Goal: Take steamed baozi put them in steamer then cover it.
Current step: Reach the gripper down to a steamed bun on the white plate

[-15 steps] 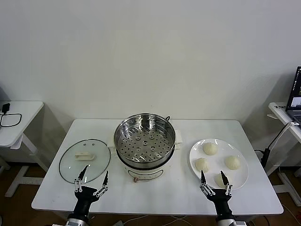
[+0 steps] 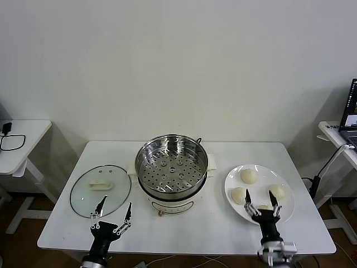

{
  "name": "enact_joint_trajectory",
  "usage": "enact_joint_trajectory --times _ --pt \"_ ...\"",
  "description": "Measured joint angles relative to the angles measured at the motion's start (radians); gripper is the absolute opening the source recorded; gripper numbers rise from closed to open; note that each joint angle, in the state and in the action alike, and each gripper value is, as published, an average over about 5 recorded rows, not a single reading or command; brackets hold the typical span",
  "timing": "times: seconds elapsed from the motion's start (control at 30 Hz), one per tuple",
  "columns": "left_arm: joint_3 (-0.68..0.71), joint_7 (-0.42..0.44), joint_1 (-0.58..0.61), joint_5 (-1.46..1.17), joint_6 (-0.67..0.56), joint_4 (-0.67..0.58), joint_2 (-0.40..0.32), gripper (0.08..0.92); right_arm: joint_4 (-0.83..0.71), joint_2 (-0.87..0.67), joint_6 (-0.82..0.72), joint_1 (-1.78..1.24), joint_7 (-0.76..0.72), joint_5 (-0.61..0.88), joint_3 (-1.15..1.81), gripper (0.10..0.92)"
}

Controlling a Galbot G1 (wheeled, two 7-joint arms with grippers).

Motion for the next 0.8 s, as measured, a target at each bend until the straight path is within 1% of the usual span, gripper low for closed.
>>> enact_joint_trajectory --times 0.2,0.3,0.4,0.6,0.8 --pt "0.008 -0.001 0.002 0.0 -0.008 -0.008 -0.002 0.823 -0.145 -0.07 -0.06 0.231 -0.024 0.086 -0.088 0.823" --pt "0.008 -0.001 0.002 0.0 -0.01 -0.011 -0.001 0.823 -0.236 -0.106 -0.089 0.352 -0.072 0.122 -0.143 0.823" --pt "0.008 -0.001 0.002 0.0 -0.012 -0.013 0.001 0.823 -0.326 -0.144 -0.119 0.467 -0.149 0.146 -0.201 0.823" --pt "0.011 -0.002 -0.002 -0.002 -0.014 -0.013 0.008 0.823 -0.485 -0.226 -0.169 0.664 -0.386 0.148 -0.325 0.823" --pt "0.018 -0.002 -0.006 -0.002 -0.012 -0.012 0.01 0.823 -0.636 -0.285 -0.183 0.85 -0.737 0.067 -0.449 0.823"
